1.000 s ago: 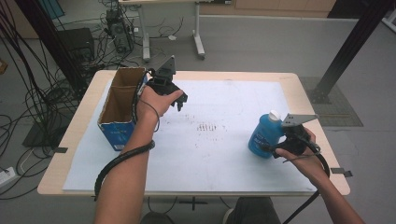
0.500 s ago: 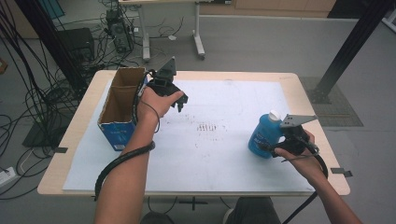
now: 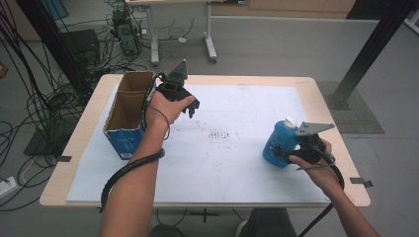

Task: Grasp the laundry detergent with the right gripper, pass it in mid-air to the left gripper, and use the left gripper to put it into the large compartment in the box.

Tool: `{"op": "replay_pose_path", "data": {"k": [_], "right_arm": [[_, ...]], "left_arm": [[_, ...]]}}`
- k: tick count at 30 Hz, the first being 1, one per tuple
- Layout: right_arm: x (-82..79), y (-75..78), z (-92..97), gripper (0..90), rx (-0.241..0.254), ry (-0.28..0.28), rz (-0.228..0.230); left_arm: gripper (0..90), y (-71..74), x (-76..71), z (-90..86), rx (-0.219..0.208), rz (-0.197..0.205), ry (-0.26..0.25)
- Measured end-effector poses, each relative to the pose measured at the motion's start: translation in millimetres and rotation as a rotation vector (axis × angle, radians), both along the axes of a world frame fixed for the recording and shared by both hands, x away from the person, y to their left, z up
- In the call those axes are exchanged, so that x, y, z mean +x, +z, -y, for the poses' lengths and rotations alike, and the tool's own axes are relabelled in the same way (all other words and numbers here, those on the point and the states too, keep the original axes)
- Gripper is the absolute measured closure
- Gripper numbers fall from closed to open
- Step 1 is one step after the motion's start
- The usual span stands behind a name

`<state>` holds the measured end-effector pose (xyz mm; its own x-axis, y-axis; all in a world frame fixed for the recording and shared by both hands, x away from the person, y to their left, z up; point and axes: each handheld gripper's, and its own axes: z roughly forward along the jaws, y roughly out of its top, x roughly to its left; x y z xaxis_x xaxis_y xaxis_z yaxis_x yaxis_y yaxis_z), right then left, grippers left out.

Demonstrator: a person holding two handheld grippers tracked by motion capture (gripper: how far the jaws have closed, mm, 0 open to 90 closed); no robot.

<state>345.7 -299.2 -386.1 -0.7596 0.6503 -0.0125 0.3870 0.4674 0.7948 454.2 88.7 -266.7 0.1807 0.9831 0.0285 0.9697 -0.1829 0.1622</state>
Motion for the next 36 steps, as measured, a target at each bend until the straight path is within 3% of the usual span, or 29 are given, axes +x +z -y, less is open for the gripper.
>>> {"op": "replay_pose_path", "data": {"k": [12,36], "right_arm": [[0.4,-5.3,1.6,40.2,0.003,0.005,0.007],[1.2,-5.6,2.5,41.2,0.011,0.012,0.003]], "left_arm": [[5.7,0.3,-0.1,-2.4,0.000,0.001,0.000],[5.7,1.8,-0.1,-4.6,0.008,0.004,0.007]]}}
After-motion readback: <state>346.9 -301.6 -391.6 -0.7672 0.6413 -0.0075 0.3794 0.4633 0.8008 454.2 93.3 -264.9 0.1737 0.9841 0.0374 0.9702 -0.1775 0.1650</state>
